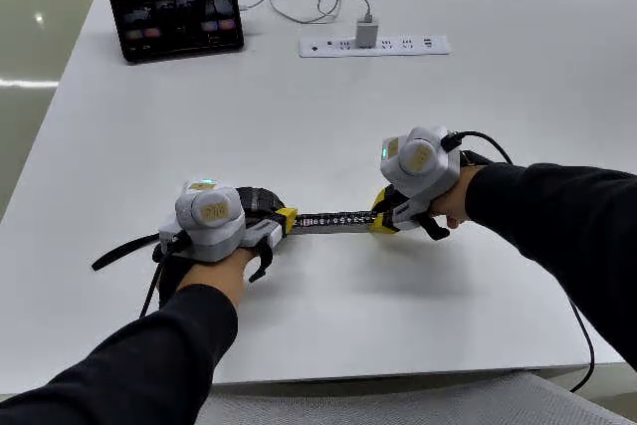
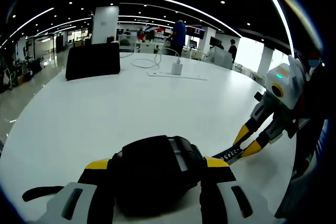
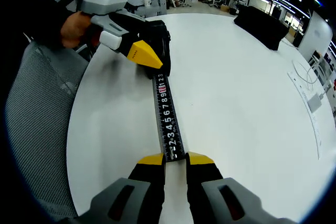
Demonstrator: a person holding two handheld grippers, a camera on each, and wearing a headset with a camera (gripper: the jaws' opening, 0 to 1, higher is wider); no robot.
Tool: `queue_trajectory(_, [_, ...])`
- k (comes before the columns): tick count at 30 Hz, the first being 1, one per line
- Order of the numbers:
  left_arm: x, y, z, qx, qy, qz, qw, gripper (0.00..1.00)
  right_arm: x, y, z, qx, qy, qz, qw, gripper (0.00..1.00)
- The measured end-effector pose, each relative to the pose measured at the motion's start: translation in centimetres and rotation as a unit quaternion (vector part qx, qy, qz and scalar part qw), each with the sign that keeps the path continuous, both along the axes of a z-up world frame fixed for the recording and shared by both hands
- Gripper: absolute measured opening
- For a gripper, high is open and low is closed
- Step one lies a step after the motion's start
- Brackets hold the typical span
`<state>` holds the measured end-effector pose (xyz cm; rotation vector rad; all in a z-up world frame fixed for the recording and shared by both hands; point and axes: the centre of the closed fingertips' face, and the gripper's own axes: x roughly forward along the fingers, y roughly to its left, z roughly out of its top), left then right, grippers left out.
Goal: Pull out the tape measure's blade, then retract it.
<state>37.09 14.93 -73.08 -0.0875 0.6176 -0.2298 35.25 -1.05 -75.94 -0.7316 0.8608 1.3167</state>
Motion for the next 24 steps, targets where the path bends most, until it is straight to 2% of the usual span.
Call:
queue_trajectory(9, [-0.1,0.1,0.0,-0.003,0.002,-0.003,1.0,0.62,0.0,1.4,0.0,0.007,0.001,0.004,1.0,0.1])
queue_trajectory(24, [-0.1,0.0,0.0,-0.004,0.002,-0.003,1.0,0.62,0.2,2.1,-0.2,0.009,-0.001,0.004,1.0,0.1])
